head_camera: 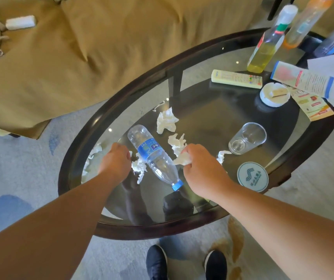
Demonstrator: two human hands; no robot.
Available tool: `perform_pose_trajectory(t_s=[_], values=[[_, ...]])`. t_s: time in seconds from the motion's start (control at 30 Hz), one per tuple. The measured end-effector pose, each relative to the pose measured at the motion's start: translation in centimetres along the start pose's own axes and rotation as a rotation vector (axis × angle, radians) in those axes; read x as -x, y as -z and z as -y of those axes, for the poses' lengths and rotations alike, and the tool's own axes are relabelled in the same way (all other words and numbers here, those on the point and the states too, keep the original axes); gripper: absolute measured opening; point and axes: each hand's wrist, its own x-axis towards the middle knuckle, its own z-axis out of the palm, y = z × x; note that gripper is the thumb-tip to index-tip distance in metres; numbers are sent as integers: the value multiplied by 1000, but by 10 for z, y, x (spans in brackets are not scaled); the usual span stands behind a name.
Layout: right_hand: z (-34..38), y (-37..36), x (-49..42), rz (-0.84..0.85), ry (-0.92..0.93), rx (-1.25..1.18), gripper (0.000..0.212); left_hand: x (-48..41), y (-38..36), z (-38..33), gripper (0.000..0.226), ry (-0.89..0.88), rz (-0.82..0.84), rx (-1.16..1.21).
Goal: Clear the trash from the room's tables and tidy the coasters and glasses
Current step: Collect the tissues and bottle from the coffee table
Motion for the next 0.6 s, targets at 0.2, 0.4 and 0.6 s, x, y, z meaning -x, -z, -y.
perform_pose_trajectory(t_s=[0.2,0.4,0.6], values=[[-21,2,2,2,10,16,24,-7,-17,5,13,47,27,-74],[-25,13,6,9,30,16,25,4,-10,8,29,157,16,-31],[-18,27,11,14,43,29,21,16,4,2,19,94,-68,-17]])
